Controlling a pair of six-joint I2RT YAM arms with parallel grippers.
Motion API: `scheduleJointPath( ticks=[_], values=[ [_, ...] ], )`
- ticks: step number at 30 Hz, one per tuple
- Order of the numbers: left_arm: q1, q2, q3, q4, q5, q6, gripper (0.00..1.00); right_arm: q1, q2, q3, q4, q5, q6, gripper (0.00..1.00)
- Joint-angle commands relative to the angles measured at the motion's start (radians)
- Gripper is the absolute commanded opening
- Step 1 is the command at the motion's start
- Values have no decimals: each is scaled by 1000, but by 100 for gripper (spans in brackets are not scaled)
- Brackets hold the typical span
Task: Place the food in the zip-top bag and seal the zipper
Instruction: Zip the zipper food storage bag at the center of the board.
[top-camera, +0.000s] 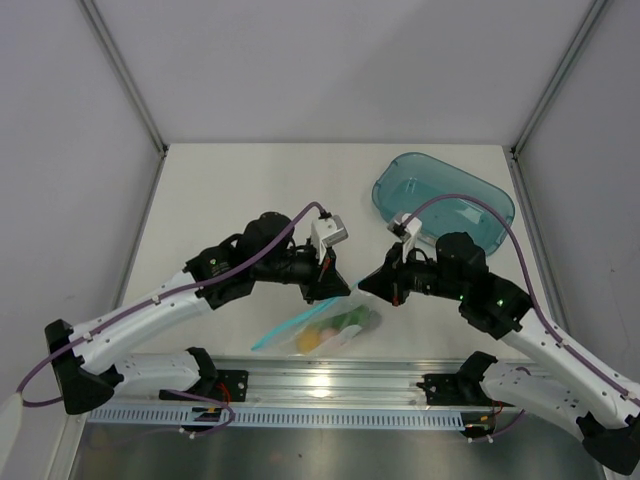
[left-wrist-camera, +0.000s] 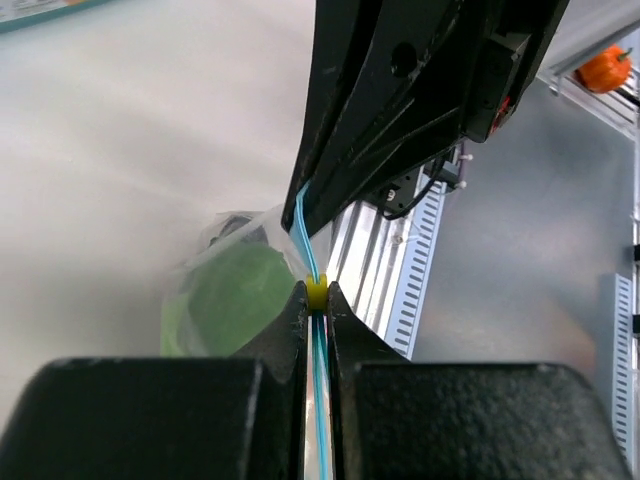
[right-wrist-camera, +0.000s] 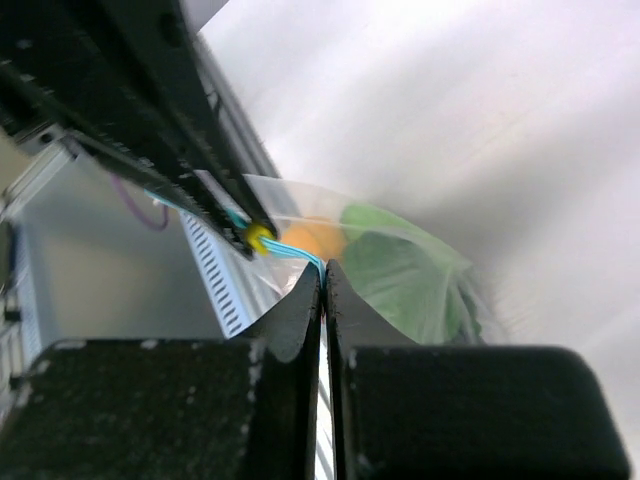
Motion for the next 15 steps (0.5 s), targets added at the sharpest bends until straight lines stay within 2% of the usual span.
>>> scheduleJointPath(
  ticks=[1,7,15],
  values=[
    [-10,-18,86,-134,-31,14,1,-10,-25,-16,58,249,46,0],
    [-10,-42,115,-185,-81,40,0,-26,-45,-42,45,303,82,0],
    [-10,-71,105,-231,-140,63,0,-44,-64,-73,57,243,79,0]
  ],
)
